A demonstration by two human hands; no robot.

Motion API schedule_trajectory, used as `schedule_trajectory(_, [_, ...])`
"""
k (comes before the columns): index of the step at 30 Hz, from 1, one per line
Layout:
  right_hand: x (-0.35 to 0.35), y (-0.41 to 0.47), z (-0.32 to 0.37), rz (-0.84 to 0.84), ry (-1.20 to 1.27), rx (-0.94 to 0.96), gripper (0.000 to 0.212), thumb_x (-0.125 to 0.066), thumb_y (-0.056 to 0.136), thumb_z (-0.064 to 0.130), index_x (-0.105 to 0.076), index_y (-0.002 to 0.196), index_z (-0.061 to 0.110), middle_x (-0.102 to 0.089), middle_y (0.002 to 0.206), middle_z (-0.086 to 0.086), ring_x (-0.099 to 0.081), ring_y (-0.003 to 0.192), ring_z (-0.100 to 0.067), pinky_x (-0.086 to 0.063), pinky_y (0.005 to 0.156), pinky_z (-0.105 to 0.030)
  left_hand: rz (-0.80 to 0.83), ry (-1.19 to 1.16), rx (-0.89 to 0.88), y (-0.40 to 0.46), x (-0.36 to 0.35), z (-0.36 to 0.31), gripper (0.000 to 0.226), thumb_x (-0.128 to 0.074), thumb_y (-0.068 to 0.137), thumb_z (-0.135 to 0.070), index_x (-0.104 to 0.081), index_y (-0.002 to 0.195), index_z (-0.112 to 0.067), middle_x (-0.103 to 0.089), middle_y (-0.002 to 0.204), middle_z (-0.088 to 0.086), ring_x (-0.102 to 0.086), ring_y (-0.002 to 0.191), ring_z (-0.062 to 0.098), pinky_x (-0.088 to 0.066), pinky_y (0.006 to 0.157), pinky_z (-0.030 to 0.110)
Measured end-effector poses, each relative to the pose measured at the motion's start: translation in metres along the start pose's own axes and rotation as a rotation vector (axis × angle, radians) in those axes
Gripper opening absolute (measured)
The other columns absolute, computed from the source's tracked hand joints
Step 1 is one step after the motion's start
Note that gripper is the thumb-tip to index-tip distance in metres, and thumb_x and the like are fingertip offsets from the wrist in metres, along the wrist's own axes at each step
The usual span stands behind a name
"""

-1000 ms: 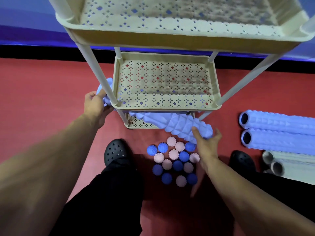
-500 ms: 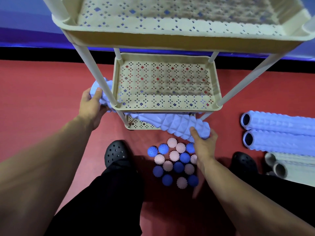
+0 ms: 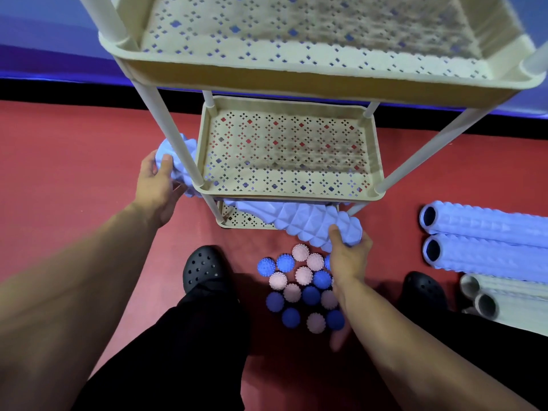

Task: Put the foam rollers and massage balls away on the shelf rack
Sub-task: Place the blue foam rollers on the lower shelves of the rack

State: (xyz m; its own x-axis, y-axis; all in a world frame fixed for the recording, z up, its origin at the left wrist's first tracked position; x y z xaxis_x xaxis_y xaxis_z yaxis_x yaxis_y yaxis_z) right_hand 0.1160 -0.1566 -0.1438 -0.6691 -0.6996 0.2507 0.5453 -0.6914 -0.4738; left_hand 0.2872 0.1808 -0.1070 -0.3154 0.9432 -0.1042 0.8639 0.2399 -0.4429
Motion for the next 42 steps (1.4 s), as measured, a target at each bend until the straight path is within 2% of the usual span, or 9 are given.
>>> schedule_trajectory(4, [-0.004,-0.003,0.007,-0.062,-0.054,0.076,0.046,-0.065,0.097,0.018,-0.05,0.139,0.01,-0.063,0.126,-0.004,-0.064,0.098,-0.012,-0.046,0.067,-0.002,-0.03,-0.023,0.006,0.004,0.004,-0.003,0.038,-0.055,0.104,-0.026,-0.043,0.14,-0.022,-0.066,0.113,0.008,-0.071,0.071,0.019,-0.061,0.067,0.038])
schedule_trajectory(10, [-0.014,-0.009,0.015,-0.023,-0.067,0.135,0.063,-0.066,0.078,0.043,-0.053,0.137,0.024,-0.064,0.125,-0.005,-0.063,0.116,-0.021,-0.055,0.099,-0.043,-0.084,-0.034,-0.025,0.002,0.01,-0.01,0.032,-0.047,0.106,-0.026,-0.043,0.138,-0.025,-0.066,0.122,0.006,-0.07,0.09,0.022,-0.061,0.076,0.039])
schedule_trajectory(14, [-0.012,0.004,0.018,0.03,-0.045,0.072,0.092,-0.074,0.09,0.025,-0.015,0.159,0.011,-0.069,0.121,-0.002,-0.064,0.102,-0.009,-0.046,0.08,-0.008,-0.1,-0.024,-0.015,0.002,0.023,-0.01,0.036,-0.049,0.105,-0.028,-0.043,0.14,-0.025,-0.064,0.13,0.007,-0.069,0.101,0.026,-0.061,0.084,0.041])
schedule_trajectory(17, [-0.006,0.02,0.026,0.071,-0.049,0.075,0.102,-0.078,0.088,0.025,-0.006,0.16,0.012,-0.071,0.113,0.003,-0.062,0.088,0.002,-0.041,0.071,-0.006,-0.068,0.014,0.007,0.0,0.029,-0.005,0.035,-0.05,0.105,-0.029,-0.04,0.138,-0.023,-0.065,0.118,0.006,-0.067,0.093,0.026,-0.058,0.091,0.041])
schedule_trajectory(24, [0.002,0.048,0.039,0.228,-0.113,0.09,0.047,-0.085,0.08,0.022,-0.057,0.116,0.014,-0.074,0.107,-0.002,-0.07,0.09,-0.009,-0.054,0.087,-0.03,-0.048,0.025,0.046,-0.001,0.042,0.005,0.032,-0.056,0.102,-0.027,-0.04,0.129,-0.021,-0.063,0.11,0.009,-0.069,0.087,0.025,-0.057,0.091,0.039])
schedule_trajectory(29, [0.001,0.065,0.047,0.277,-0.136,0.1,0.06,-0.091,0.052,0.044,-0.067,0.102,0.02,-0.075,0.1,-0.002,-0.072,0.099,-0.02,-0.057,0.094,-0.042,-0.039,0.032,0.049,-0.004,0.043,0.007,0.032,-0.057,0.102,-0.029,-0.039,0.128,-0.021,-0.062,0.114,0.01,-0.069,0.09,0.024,-0.056,0.093,0.038])
schedule_trajectory(34, [-0.001,0.068,0.064,0.382,-0.041,0.167,0.036,-0.079,0.077,-0.003,-0.073,0.111,0.007,-0.078,0.102,-0.003,-0.072,0.096,-0.017,-0.055,0.09,-0.036,-0.016,0.1,0.073,-0.011,0.048,0.011,0.033,-0.059,0.102,-0.029,-0.042,0.128,-0.02,-0.064,0.109,0.011,-0.069,0.089,0.026,-0.054,0.096,0.04])
schedule_trajectory(38, [0.011,0.076,0.067,0.376,0.01,0.183,0.059,-0.08,0.076,-0.006,-0.058,0.131,0.001,-0.071,0.117,-0.012,-0.068,0.105,-0.025,-0.057,0.093,-0.039,0.047,0.195,0.081,-0.012,0.044,0.012,0.034,-0.063,0.1,-0.03,-0.046,0.126,-0.018,-0.069,0.109,0.013,-0.07,0.093,0.025,-0.054,0.097,0.043])
schedule_trajectory(42, [0.023,0.077,0.062,0.367,0.024,0.172,0.062,-0.078,0.076,-0.01,-0.052,0.132,0.004,-0.071,0.105,-0.003,-0.067,0.105,-0.019,-0.055,0.095,-0.034,0.089,0.284,0.086,-0.011,0.036,0.013,0.037,-0.064,0.098,-0.03,-0.047,0.129,-0.017,-0.068,0.119,0.018,-0.07,0.099,0.027,-0.056,0.094,0.041])
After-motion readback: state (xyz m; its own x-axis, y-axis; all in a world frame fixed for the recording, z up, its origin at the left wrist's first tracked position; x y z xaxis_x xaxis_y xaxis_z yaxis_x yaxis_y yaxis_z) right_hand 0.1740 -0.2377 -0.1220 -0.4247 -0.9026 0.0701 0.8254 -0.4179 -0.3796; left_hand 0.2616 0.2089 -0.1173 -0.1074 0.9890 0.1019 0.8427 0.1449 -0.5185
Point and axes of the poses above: each hand's wrist, its own y-axis towards the middle knuckle, its own x-axis out of the back of the hand, z = x × y, the point moved 3 cm from there along y, towards the middle knuckle
